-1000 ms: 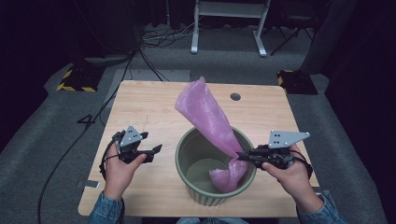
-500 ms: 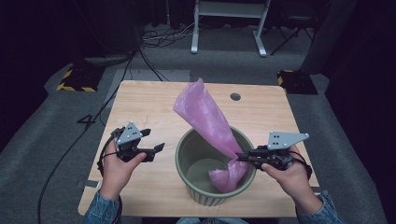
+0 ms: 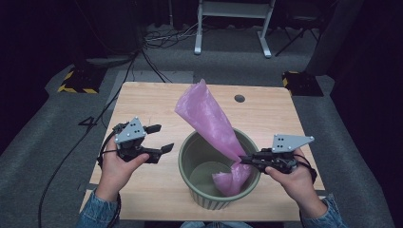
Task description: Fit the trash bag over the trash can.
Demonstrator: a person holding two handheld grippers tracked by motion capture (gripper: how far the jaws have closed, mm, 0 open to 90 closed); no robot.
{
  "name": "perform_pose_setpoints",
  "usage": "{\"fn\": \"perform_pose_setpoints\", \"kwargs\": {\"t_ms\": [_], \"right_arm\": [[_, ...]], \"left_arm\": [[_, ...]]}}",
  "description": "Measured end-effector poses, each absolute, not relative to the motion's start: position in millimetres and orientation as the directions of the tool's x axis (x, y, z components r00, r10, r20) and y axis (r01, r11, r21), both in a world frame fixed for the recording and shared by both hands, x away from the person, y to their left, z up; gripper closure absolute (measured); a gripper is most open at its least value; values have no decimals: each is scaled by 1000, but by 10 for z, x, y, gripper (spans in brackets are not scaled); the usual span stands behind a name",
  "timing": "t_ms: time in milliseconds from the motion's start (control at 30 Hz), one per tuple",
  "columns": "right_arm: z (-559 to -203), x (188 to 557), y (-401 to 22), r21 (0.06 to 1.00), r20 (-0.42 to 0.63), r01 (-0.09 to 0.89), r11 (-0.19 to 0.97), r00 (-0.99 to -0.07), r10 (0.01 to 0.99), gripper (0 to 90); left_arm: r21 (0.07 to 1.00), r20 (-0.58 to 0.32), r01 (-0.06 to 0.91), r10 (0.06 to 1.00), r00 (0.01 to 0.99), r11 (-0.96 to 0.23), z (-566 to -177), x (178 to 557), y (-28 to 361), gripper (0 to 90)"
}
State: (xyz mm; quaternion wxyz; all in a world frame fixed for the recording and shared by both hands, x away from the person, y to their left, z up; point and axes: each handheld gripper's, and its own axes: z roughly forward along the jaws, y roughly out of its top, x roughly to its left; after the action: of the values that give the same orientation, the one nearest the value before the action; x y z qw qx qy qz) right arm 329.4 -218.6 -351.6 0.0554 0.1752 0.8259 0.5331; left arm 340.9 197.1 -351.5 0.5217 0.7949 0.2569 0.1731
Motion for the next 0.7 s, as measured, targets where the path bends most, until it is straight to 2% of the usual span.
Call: {"fn": "perform_pose_setpoints", "kwargs": {"t_ms": [267, 700], "right_arm": [[-3516, 3291, -2163, 898, 94, 231, 375, -932, 349, 875], [-3491, 3255, -2128, 891, 41, 203, 405, -926, 375, 869]], "left_arm": [[938, -13, 179, 485, 875, -297, -3310, 3380, 1805, 236], [945, 38, 107, 428, 903, -310, -3066, 3306, 1424, 241]]}}
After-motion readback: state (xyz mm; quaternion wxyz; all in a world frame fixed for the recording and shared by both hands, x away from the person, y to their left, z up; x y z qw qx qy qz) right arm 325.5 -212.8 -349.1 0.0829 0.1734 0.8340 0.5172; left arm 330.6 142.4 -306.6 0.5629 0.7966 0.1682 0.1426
